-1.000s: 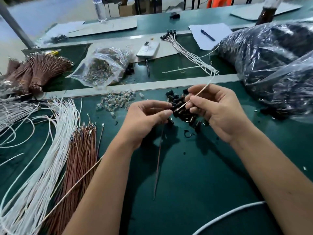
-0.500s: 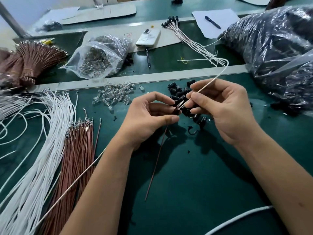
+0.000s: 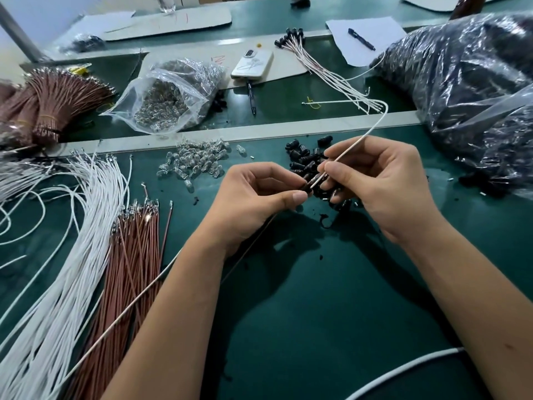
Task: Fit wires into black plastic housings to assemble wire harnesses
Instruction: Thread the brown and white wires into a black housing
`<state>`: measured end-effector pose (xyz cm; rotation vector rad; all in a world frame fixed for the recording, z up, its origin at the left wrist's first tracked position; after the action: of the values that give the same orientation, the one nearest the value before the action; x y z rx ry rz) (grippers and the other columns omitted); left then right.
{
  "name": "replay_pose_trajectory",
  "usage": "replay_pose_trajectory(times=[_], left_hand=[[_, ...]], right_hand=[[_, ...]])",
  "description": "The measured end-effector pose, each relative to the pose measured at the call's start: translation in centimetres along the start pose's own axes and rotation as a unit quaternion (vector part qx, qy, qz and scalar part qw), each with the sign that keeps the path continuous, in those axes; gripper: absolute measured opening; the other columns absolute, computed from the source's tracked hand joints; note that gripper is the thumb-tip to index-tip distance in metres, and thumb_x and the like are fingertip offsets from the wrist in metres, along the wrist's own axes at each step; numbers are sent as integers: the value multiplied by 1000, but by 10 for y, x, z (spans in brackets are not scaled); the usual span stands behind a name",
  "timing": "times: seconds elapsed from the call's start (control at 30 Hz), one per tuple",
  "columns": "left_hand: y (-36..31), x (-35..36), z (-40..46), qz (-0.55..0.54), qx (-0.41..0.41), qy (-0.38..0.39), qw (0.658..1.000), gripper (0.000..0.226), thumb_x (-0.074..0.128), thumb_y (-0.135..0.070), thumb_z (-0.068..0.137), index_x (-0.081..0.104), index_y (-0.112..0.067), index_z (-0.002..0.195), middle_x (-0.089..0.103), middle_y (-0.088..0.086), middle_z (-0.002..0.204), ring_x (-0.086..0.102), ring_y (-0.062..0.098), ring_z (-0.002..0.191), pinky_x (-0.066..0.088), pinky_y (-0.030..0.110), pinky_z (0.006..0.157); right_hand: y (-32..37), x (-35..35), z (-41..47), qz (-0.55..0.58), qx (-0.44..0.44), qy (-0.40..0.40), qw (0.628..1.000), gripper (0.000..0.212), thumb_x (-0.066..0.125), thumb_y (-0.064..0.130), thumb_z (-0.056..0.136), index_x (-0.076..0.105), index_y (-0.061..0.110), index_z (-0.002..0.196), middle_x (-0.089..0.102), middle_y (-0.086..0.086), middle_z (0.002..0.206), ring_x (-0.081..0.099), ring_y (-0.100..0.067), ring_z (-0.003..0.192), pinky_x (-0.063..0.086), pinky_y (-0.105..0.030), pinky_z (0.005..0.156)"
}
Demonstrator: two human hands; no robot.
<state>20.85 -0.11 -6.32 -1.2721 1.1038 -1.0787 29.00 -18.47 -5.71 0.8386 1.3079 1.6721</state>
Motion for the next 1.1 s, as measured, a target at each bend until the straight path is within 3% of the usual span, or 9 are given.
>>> replay_pose_trajectory(times=[0.2,0.5,0.7,0.83,0.97,1.1], left_hand=[[1,2,0,-3,4,-2,1000,19,81,-6,79,75,0,96,76,22,91,68,26,78,54,35,82],[3,4,3,-35,22,-10,999,14,76,-1,83,76,-4,97,77,10,80,68,16,67,52,19,65],[5,4,4,-35,11,-9,999,15,76,-6,85,76,-6,100,77,14,90,63,13,61,49,18,61],[6,4,5,-42,9,-16,999,14,77,-7,85,76,-7,99,78,13,92,62,12,61,49,18,61],[6,4,6,-48,17,-21,998,16,77,-6,83,75,-5,99,78,15,92,62,14,61,49,18,60],[6,6,5,-55,19,-20,998,16,77,-7,82,75,-5,98,78,15,92,61,14,61,50,19,61]], right_hand=[[2,0,-1,23,-17,-34,999,11,80,3,87,74,6,95,77,-17,84,74,-25,66,58,-27,53],[2,0,-1,59,21,-27,998,13,82,10,81,74,9,92,77,-13,81,72,-20,64,56,-24,52],[1,2,-1,39,34,-29,998,8,79,3,87,74,8,91,76,-14,79,72,-21,65,54,-25,49],[1,0,0,48,73,-22,996,2,77,7,87,75,6,87,72,-10,71,69,-17,63,51,-22,46],[5,-4,0,81,114,21,990,10,77,16,79,76,7,83,69,-11,68,64,-17,62,48,-21,47],[4,-4,0,67,109,15,992,6,78,17,77,79,11,78,66,-10,65,59,-17,59,46,-21,46]])
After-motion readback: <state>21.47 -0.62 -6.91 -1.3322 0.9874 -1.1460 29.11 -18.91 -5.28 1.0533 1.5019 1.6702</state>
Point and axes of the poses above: each hand's wrist, its own z-axis towards the middle knuckle, its own x-axis out of the palm, y = z × x, the point moved 1 cm from there along z, towards the middle knuckle
